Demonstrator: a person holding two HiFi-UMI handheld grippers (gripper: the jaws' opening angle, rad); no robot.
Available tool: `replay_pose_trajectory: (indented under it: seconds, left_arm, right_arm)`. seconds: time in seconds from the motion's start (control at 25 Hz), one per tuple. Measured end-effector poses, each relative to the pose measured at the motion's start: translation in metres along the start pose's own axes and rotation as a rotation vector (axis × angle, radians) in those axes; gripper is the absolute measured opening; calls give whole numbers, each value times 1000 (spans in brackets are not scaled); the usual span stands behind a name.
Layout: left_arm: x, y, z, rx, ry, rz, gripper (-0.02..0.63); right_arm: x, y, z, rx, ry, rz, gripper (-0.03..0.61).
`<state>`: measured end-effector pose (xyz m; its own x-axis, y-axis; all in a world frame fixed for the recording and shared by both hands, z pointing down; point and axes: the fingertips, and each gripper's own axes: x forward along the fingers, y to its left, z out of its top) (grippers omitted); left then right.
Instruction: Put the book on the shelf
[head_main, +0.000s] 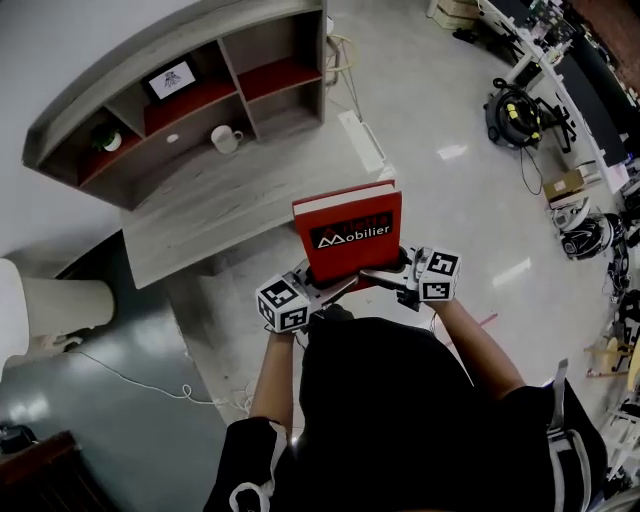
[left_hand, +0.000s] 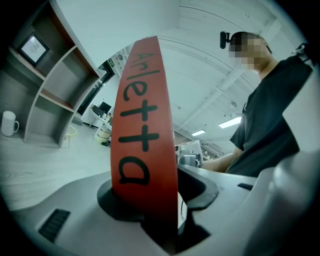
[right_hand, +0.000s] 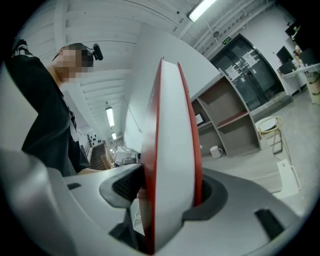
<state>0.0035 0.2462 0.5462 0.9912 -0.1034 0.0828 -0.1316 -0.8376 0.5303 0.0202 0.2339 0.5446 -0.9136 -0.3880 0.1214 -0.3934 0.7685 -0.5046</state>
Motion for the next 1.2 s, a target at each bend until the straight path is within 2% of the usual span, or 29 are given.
replay_pose_trajectory:
  seconds: [0.52,0.72,1.0,1.2]
  left_arm:
    - [-6,1,7,64,39,111,201]
    - [-19,68,16,39,66,171,204]
    - [-12,107,44,67,73,267,210]
    - [1,141,70,45,39,347,213]
  right_arm:
    - [4,-1,8,-44,42,-34,281]
    - [50,-54,14,-28,86,-38,296]
    - [66,-94,40,-25,108,13,313]
    - [76,-130,68,-68,145,77,314]
